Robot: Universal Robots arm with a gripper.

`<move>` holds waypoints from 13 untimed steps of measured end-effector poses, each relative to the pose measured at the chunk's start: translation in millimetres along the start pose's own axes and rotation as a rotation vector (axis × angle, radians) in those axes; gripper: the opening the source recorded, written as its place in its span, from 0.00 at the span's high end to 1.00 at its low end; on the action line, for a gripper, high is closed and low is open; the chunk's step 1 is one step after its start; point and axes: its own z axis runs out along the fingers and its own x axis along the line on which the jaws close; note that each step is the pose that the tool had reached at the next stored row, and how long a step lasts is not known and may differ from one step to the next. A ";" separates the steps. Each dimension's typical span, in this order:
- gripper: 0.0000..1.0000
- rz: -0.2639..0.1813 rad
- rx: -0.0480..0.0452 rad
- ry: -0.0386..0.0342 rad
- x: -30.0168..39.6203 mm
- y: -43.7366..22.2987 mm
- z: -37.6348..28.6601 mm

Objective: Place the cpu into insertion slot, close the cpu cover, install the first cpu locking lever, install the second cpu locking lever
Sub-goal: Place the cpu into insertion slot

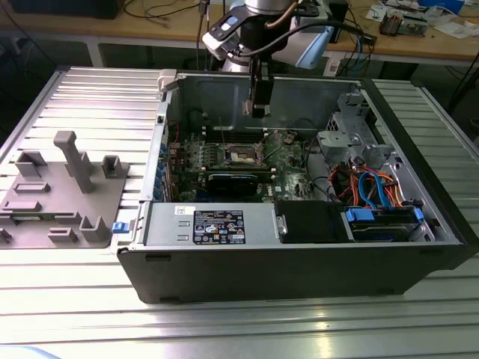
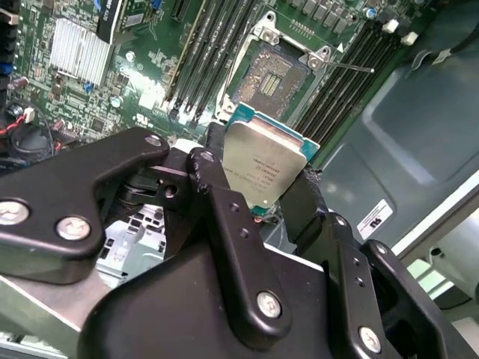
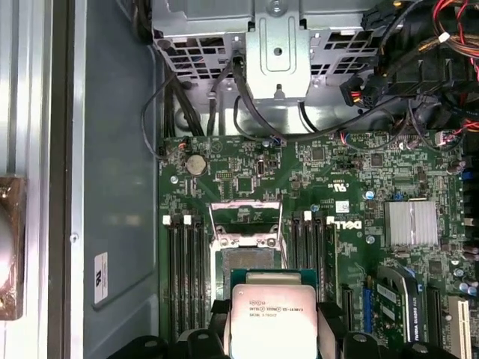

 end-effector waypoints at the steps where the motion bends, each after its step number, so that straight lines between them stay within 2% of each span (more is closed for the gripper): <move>1: 0.46 0.001 0.0000 0.0000 0.0 0.2 1.7; 7: 0.46 0.009 -0.0026 -0.0018 0.3 0.3 11.8; 13: 0.46 0.013 -0.0053 -0.0021 0.4 0.2 16.2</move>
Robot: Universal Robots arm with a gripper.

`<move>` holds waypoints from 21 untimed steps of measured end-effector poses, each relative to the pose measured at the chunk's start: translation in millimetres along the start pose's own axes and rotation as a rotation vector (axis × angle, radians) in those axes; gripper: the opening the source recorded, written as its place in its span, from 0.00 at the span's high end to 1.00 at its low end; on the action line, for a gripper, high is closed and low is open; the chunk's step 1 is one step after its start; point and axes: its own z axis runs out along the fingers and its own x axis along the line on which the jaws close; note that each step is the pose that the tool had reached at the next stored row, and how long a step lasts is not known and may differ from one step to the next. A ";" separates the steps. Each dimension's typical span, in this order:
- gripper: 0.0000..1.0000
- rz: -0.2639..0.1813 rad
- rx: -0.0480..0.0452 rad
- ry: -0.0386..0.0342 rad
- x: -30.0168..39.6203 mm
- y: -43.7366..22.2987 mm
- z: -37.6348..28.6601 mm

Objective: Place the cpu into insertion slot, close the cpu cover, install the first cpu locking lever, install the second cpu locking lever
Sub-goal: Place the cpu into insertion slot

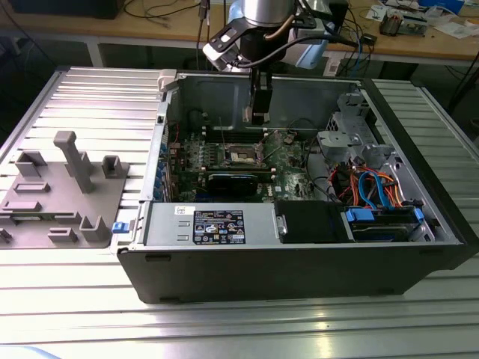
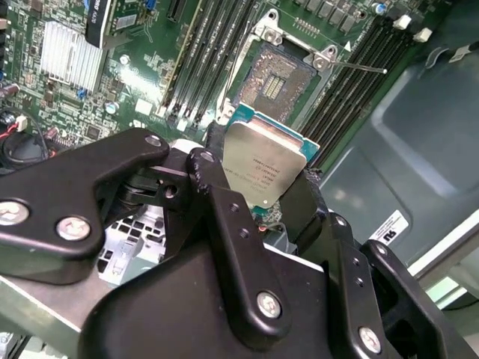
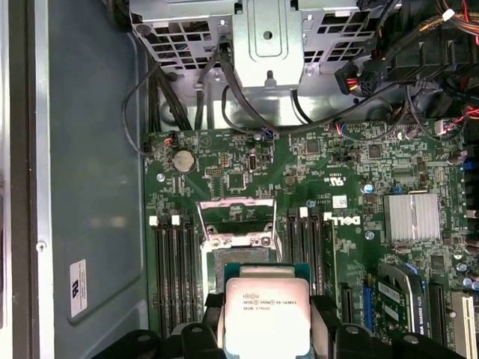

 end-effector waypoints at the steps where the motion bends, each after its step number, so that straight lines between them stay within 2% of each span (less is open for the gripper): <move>1: 0.46 0.000 0.0000 -0.0001 0.0 0.0 0.0; 7: 0.46 0.000 -0.0008 0.0001 0.0 -0.1 0.2; 8: 0.46 0.000 -0.0044 0.0006 0.0 -0.2 0.8; 11: 0.46 0.000 -0.0312 0.0012 0.0 -0.2 2.8; 14: 0.46 -0.018 -0.0318 0.0021 0.0 -0.7 6.3; 16: 0.46 -0.061 -0.0322 0.0042 0.1 -1.0 10.2; 18: 0.46 -0.064 -0.0321 0.0042 0.4 -2.0 13.6; 21: 0.46 -0.064 -0.0320 0.0041 0.3 -3.0 14.7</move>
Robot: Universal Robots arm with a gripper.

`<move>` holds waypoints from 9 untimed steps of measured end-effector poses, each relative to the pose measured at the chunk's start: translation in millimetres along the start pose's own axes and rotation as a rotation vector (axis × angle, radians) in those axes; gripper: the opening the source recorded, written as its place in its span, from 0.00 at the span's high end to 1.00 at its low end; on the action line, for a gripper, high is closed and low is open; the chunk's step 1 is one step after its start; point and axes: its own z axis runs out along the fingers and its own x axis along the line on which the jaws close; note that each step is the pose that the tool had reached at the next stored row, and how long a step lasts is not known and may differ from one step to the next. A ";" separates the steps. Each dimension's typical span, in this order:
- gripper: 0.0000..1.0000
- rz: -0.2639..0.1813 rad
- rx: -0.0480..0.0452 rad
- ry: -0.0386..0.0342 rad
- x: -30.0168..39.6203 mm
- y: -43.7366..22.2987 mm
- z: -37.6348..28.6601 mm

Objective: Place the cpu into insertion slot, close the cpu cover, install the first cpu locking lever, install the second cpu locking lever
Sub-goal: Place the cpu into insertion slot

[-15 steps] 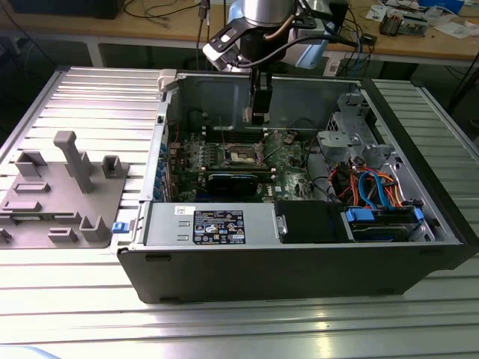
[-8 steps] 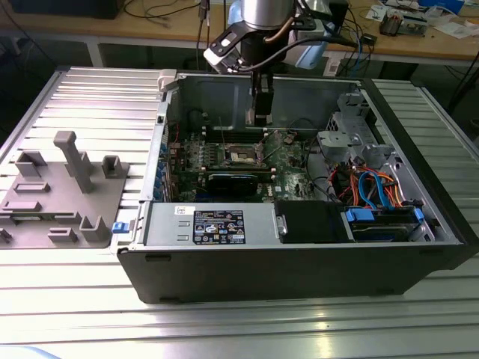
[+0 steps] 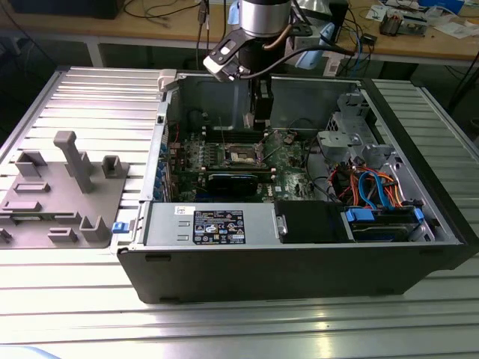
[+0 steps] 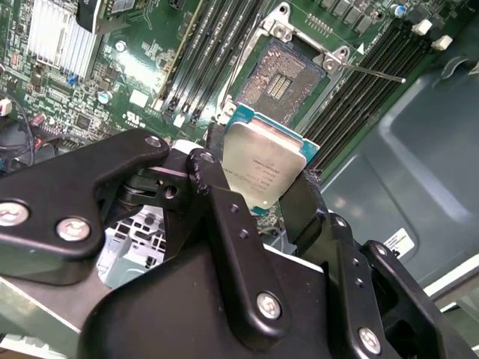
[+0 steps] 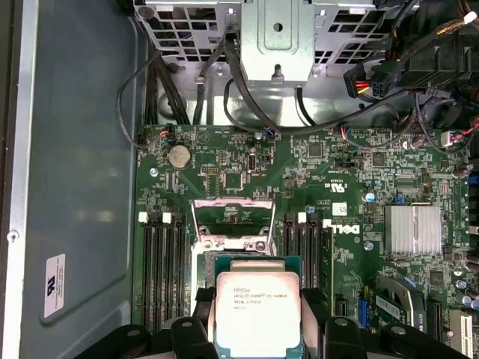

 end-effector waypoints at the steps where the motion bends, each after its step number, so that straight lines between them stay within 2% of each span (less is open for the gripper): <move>1: 0.46 0.000 -0.0001 0.0001 0.0 -0.1 0.2; 9: 0.46 0.000 -0.0002 0.0002 0.0 -0.1 0.4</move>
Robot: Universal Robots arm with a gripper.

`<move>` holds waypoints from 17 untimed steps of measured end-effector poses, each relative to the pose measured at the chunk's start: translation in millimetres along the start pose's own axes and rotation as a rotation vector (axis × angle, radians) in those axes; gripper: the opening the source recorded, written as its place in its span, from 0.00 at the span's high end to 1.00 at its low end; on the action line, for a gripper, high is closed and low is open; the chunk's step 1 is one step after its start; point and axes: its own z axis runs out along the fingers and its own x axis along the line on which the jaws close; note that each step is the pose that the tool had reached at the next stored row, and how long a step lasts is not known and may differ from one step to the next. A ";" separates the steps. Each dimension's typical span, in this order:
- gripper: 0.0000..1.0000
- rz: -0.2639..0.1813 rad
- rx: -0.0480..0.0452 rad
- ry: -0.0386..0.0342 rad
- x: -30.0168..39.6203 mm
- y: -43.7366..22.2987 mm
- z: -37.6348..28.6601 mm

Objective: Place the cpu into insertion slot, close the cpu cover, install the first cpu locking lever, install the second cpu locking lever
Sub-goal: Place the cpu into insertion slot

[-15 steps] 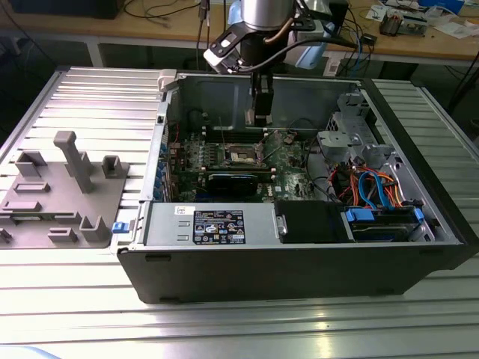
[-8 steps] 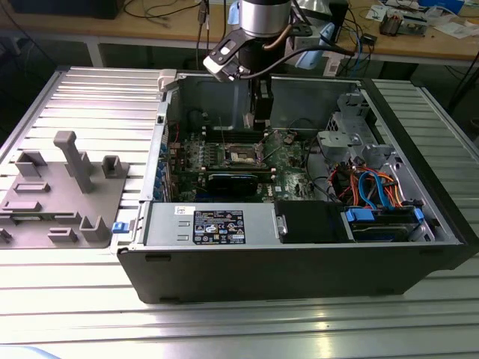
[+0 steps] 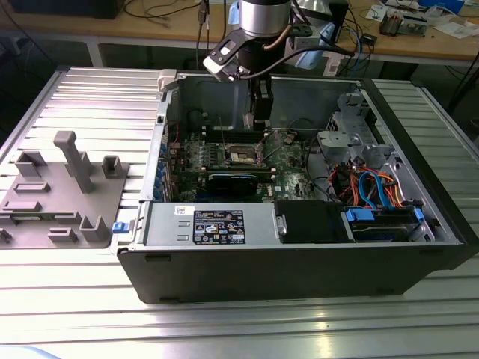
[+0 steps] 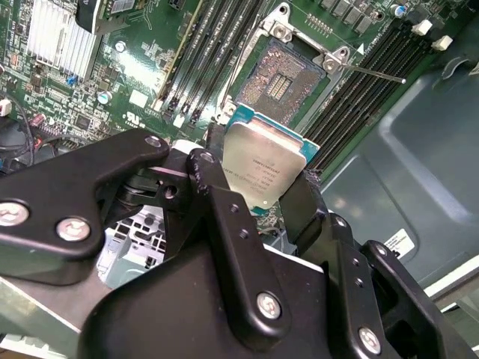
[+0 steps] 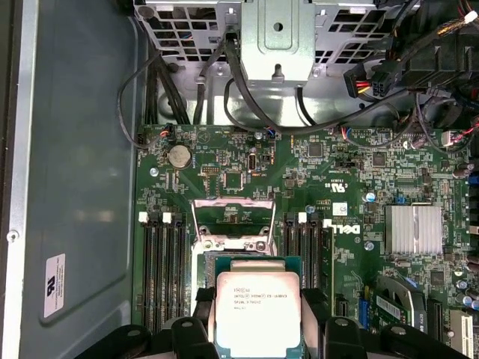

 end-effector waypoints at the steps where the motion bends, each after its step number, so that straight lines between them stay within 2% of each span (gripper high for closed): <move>1: 0.46 0.000 0.0000 0.0000 0.0 0.0 0.0; 4: 0.46 0.000 -0.0001 0.0001 0.0 0.0 0.2; 9: 0.46 0.002 0.0000 -0.0001 1.5 -1.0 6.4; 13: 0.46 0.008 -0.0002 -0.0006 3.5 -2.1 12.8; 17: 0.46 0.031 -0.0001 -0.0022 3.9 -6.7 22.0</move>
